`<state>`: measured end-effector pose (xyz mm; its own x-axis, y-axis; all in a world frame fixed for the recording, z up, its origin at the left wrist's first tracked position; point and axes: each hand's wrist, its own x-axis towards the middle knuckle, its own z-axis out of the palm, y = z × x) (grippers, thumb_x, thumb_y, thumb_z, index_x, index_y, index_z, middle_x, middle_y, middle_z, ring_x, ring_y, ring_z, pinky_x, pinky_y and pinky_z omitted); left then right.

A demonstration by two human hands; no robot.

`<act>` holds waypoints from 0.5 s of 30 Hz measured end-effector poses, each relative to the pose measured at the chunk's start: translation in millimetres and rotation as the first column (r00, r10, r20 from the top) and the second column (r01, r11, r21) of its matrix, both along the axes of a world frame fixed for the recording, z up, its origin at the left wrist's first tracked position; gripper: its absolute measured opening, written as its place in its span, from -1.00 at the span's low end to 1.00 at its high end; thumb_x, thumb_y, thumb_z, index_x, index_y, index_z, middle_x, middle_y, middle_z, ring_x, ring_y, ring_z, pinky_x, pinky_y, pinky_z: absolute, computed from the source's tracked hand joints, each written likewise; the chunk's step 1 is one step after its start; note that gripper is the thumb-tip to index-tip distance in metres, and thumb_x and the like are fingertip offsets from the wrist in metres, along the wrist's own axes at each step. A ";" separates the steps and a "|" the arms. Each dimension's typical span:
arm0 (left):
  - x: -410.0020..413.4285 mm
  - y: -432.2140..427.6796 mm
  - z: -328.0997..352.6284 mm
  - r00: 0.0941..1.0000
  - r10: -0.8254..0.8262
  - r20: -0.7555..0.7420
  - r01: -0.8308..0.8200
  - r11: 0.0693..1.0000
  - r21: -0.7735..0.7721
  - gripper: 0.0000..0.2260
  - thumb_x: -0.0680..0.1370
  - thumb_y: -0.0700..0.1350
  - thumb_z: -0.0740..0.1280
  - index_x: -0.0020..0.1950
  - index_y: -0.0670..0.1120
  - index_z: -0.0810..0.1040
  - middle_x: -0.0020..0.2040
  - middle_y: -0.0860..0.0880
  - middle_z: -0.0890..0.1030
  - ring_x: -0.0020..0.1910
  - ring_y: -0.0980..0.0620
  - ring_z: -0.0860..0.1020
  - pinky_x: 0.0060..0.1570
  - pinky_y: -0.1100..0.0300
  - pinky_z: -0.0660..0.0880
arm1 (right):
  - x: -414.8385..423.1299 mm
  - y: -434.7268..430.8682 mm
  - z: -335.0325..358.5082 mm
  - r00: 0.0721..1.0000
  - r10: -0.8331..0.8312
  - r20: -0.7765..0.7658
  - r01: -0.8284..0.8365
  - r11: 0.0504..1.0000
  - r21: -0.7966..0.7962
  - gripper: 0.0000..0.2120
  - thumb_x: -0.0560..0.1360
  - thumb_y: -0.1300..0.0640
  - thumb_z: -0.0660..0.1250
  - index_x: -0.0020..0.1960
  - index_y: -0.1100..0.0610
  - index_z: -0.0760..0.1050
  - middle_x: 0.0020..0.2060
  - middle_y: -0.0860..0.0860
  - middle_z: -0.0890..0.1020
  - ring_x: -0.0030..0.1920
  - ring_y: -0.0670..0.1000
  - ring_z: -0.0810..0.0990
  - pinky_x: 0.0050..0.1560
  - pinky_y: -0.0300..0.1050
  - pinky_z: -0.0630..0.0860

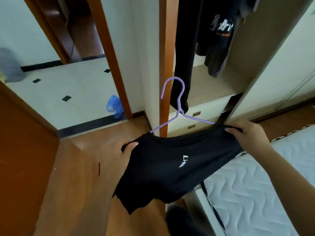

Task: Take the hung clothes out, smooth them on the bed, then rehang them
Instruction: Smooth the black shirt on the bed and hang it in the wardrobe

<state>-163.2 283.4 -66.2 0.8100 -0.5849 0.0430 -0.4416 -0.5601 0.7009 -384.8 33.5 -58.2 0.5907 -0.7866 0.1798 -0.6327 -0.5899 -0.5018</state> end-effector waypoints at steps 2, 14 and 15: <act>15.6 -41.8 -4.7 0.999 -0.045 0.023 0.045 0.999 0.006 -0.86 0.51 0.01 0.29 -0.19 0.00 0.54 -0.31 0.07 0.54 -0.25 0.12 0.48 -0.21 0.32 0.29 | 3.7 -31.4 -6.4 0.996 -0.082 0.025 0.082 0.997 -0.002 -0.87 0.44 0.28 0.35 -0.05 0.30 0.61 -0.10 0.24 0.65 -0.04 0.23 0.58 -0.13 -0.22 0.38; 75.6 -249.4 -9.5 0.879 -0.466 0.095 0.470 0.883 -0.016 -0.77 0.51 0.06 0.27 -0.06 -0.07 0.59 -0.17 0.01 0.64 -0.14 0.06 0.55 -0.17 0.28 0.36 | -0.3 -166.1 -11.3 0.907 -0.411 0.087 0.413 0.911 0.004 -0.90 0.44 0.32 0.33 -0.07 0.29 0.59 -0.23 0.15 0.53 -0.16 0.14 0.49 -0.21 -0.42 0.32; 79.7 -260.8 -12.2 0.861 -0.497 0.111 0.501 0.865 -0.009 -0.80 0.52 0.01 0.28 -0.02 -0.09 0.60 -0.14 0.00 0.64 -0.13 0.07 0.55 -0.17 0.31 0.35 | -1.7 -170.2 -11.5 0.895 -0.438 0.077 0.439 0.898 0.010 -0.91 0.44 0.32 0.32 -0.08 0.28 0.58 -0.25 0.13 0.50 -0.17 0.13 0.47 -0.23 -0.39 0.31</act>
